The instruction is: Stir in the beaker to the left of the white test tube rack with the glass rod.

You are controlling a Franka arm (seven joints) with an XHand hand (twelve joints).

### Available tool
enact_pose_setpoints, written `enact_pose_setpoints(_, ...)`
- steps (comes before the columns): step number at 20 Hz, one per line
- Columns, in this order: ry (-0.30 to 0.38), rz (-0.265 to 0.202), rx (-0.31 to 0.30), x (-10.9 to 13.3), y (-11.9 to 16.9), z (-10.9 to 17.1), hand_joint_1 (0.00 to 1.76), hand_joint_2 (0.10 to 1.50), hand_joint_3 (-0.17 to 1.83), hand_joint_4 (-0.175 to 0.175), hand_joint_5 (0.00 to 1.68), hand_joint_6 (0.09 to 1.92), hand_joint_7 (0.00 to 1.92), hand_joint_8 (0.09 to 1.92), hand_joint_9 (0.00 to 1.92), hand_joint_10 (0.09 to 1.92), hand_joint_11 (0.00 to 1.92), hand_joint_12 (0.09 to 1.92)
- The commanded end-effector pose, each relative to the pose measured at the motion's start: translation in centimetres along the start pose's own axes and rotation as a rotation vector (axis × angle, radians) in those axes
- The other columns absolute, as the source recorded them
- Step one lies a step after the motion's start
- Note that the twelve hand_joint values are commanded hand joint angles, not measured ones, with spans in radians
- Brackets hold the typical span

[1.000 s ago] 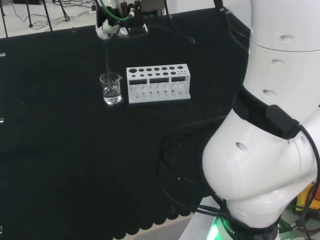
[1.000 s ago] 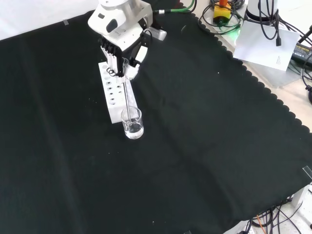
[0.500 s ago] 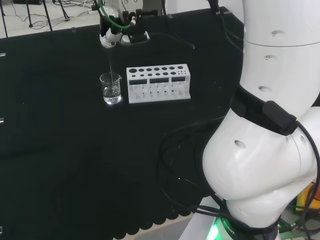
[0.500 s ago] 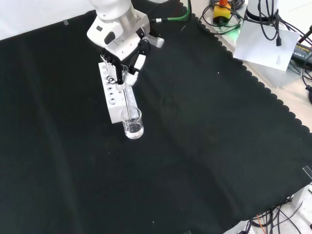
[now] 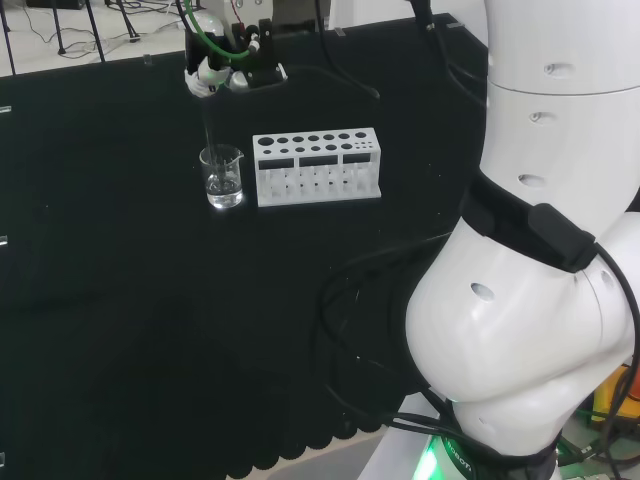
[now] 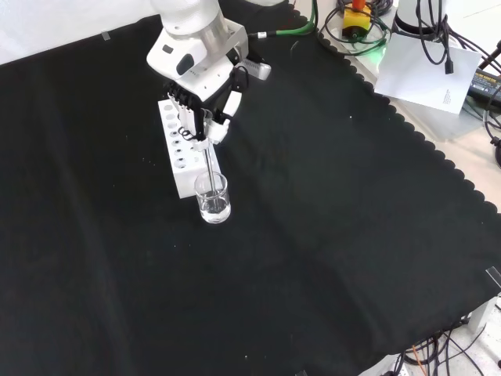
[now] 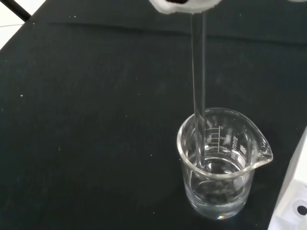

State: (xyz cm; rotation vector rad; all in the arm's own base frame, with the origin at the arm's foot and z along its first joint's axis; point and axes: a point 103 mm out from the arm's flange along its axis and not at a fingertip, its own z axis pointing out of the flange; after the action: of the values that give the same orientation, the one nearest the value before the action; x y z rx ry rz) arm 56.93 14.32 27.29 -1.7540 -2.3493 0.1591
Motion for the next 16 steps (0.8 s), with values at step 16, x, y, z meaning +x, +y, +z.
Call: enact_pose_setpoints(16,-0.002,0.075,-0.021,-4.2,-1.4,-1.3,1.32,1.07,-0.17,-0.175,1.4,0.09,1.27,0.84,1.6,0.74,1.6,0.6)
